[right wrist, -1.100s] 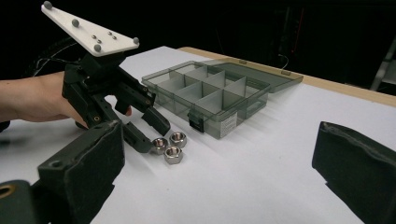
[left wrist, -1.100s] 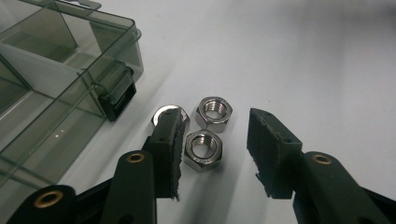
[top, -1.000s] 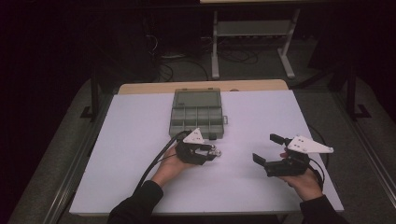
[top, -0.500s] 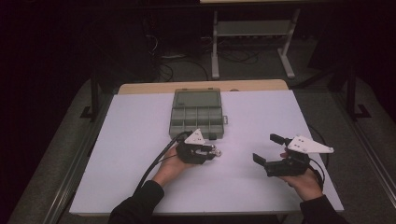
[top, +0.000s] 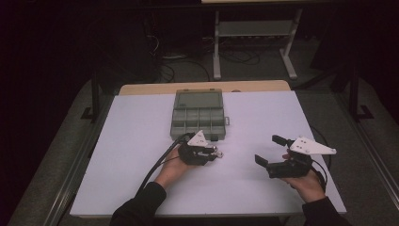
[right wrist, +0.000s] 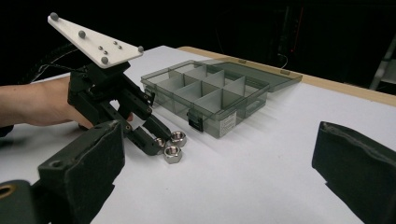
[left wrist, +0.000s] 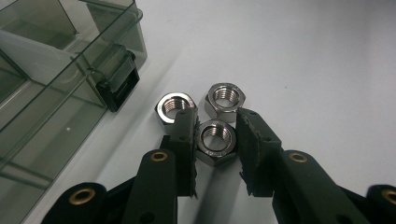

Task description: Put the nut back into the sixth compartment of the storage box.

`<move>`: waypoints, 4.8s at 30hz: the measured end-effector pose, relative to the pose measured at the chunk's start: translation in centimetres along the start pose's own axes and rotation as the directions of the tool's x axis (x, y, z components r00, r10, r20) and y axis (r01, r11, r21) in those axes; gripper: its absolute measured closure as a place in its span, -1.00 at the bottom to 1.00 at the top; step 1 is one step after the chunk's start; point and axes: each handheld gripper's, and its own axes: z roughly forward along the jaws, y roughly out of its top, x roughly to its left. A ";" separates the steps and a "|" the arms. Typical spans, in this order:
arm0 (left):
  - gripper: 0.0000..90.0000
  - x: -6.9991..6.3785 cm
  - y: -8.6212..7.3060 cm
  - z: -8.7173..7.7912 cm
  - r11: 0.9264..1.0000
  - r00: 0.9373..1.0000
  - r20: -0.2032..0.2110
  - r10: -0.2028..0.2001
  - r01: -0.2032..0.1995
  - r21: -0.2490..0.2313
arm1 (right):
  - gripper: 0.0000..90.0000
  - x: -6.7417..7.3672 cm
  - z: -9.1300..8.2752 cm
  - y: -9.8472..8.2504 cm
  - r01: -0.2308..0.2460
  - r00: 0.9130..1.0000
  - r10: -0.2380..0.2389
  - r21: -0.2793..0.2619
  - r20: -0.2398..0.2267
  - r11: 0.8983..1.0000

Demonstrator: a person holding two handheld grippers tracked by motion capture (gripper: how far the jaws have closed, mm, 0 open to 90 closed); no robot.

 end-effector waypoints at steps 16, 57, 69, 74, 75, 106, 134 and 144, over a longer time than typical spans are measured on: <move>0.55 0.1 0.1 -0.4 1.000 1.000 0.013 -0.017 0.017 0.001 | -0.95 -0.1 -0.1 0.0 -0.001 1.000 0.001 -0.001 0.001 1.000; 0.55 6.5 1.5 -7.6 0.979 0.971 -0.167 -0.169 0.147 -0.140 | -0.95 -0.1 0.0 -0.1 -0.006 1.000 0.006 0.005 0.008 1.000; 0.55 7.8 0.3 -6.6 0.976 0.964 -0.172 -0.205 0.188 -0.107 | -0.95 -0.1 0.0 -0.2 -0.008 1.000 0.008 0.006 0.008 1.000; 0.55 8.0 0.1 -6.5 0.974 0.962 -0.166 -0.215 0.199 -0.107 | -0.95 -0.1 0.0 -0.2 -0.005 1.000 0.004 0.013 0.010 1.000; 0.55 8.1 0.1 -6.5 0.975 0.964 -0.164 -0.211 0.195 -0.109 | -0.95 -0.1 0.0 -0.2 -0.002 1.000 0.002 0.013 0.009 1.000; 0.41 3.7 2.3 -5.7 0.981 0.987 -0.044 -0.152 0.145 -0.132 | -0.95 -0.2 -0.1 -0.2 -0.001 1.000 0.001 0.008 0.010 1.000; 0.39 1.4 2.2 -0.2 0.996 0.996 -0.019 -0.084 0.084 -0.017 | -0.95 -0.2 0.0 -0.3 -0.007 1.000 0.007 0.013 0.009 1.000; 0.39 1.7 1.8 0.7 0.994 0.993 -0.045 -0.111 0.110 -0.025 | -0.95 -0.2 -0.1 -0.3 -0.007 1.000 0.007 0.011 0.011 1.000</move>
